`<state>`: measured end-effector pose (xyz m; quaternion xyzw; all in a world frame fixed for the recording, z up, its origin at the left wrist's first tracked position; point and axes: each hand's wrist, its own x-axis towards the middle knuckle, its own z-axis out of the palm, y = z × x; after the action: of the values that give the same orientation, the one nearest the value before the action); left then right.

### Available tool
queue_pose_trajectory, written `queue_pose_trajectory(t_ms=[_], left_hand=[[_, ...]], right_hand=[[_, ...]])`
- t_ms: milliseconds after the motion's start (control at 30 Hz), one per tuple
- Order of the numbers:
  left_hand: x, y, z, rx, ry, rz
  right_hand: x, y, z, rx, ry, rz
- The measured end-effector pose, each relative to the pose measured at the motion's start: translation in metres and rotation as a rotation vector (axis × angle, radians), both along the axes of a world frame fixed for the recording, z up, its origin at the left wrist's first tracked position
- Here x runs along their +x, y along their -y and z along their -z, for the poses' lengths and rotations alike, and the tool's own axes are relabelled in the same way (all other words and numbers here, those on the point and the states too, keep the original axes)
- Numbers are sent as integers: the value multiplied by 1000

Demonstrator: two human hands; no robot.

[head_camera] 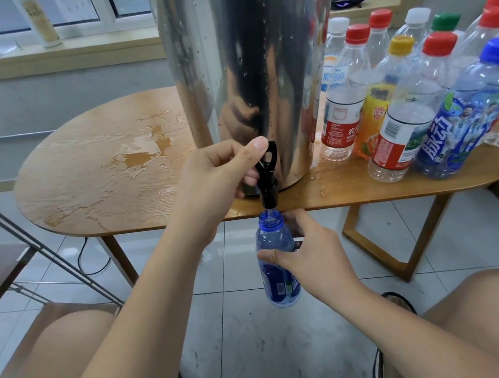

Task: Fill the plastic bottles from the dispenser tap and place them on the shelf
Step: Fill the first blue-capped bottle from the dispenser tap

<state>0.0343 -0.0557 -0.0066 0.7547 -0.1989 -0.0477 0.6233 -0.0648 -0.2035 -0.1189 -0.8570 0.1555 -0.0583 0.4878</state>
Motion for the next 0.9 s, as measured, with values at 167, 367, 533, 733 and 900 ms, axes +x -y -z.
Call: queue_pose_trajectory(t_ms=[167, 367, 533, 733, 900], left_hand=[[-1, -1, 0, -8, 2, 5], [0, -1, 0, -8, 3, 0], [-1, 0, 0, -3, 4, 0], [-2, -1, -1, -7, 5, 1], [-1, -1, -1, -6, 4, 7]], right_hand=[[0, 0, -1, -5, 0, 1], [0, 0, 0, -8, 6, 1], [0, 1, 1, -14, 10, 7], [0, 1, 2, -20, 10, 1], [0, 1, 3, -14, 8, 2]])
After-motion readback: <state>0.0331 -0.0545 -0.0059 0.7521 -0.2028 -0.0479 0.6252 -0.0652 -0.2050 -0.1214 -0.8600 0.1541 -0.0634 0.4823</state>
